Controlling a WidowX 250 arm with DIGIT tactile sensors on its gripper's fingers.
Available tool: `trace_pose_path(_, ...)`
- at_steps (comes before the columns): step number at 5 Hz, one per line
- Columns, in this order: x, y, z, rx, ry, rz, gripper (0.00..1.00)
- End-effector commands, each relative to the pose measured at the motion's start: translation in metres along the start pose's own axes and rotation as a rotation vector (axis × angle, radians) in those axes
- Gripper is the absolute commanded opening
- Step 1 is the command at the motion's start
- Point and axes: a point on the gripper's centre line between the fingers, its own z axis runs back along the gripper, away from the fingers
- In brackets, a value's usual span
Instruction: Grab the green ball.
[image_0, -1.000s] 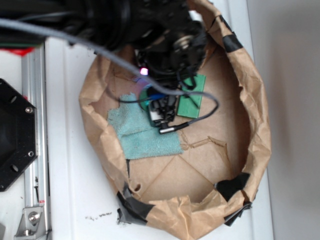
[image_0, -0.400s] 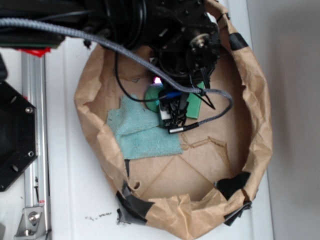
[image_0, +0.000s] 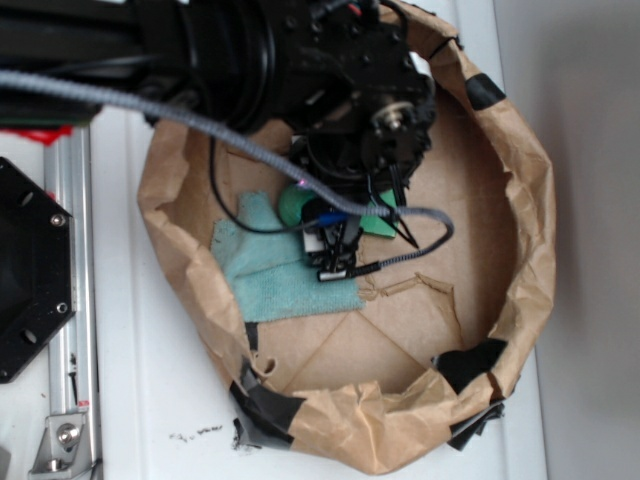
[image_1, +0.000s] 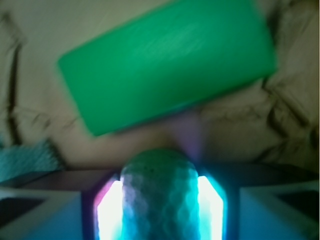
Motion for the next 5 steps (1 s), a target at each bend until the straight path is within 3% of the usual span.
trace_pose_path(1,0.010,-0.044,0.110,0.079,-0.151,-0.006,0.00)
trace_pose_path(2,0.010,-0.055,0.121,0.141,-0.168,-0.057,0.00)
trace_pose_path(3,0.010,-0.059,0.126,0.181,-0.237,-0.152,0.00)
trace_pose_path(4,0.005,-0.052,0.120,0.152,-0.303,-0.171,0.00)
trace_pose_path(5,0.002,-0.050,0.119,0.159,-0.300,-0.165,0.00)
